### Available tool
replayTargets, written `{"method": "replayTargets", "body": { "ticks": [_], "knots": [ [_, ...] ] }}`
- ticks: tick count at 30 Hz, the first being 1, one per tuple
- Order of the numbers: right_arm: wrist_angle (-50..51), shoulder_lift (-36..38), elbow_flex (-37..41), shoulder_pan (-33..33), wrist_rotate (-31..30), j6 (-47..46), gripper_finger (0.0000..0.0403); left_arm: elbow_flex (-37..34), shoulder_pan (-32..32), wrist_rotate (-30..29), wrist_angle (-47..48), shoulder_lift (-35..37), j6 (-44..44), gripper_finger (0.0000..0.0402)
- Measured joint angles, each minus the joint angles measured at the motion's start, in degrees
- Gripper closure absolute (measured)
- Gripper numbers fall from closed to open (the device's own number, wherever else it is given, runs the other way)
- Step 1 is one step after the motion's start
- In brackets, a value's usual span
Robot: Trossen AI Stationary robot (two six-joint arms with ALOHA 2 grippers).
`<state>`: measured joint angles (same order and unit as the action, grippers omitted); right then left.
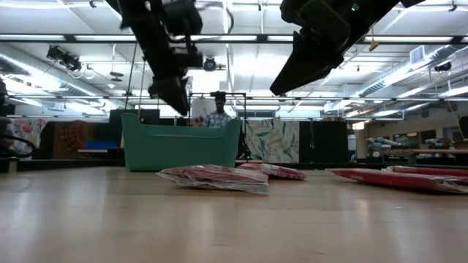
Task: Sort popcorn bags into baskets
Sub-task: Put the red popcorn bag into the green bin
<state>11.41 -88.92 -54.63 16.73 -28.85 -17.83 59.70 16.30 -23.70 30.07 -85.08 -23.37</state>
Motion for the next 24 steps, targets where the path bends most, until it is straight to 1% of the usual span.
{"method": "replayTargets", "body": {
  "ticks": [5,7,8,13,18,21,24],
  "knots": [
    [-1.48,0.0,1.36,-0.06,-0.03,-0.74,0.0282,0.09,-6.66,14.56,-1.3,1.35,-0.23,0.0212],
    [-2.81,0.0,2.46,-0.06,-0.03,-2.07,0.0282,0.09,-9.29,17.88,-1.62,0.61,0.13,0.0217],
    [-3.25,0.0,3.02,-0.06,-0.01,-3.02,0.0282,0.09,-10.68,18.63,-2.14,-0.12,0.17,0.0219],
    [-3.25,0.0,5.17,0.16,0.45,-7.54,0.0282,-0.13,-17.0,18.92,-2.63,-3.55,-0.51,0.0225],
    [-5.14,0.0,7.44,0.9,1.74,-10.72,0.0282,-0.13,-21.68,18.8,-3.36,-6.97,-4.43,0.0225],
    [-7.97,-0.01,8.67,1.53,1.76,-11.18,0.0282,-0.13,-24.0,17.02,-5.27,-8.97,-7.65,0.0225],
    [-11.02,-1.1,8.99,2.28,1.94,-11.17,0.0282,-0.13,-26.2,13.9,-7.0,-10.98,-13.27,0.0225]
  ]
}}
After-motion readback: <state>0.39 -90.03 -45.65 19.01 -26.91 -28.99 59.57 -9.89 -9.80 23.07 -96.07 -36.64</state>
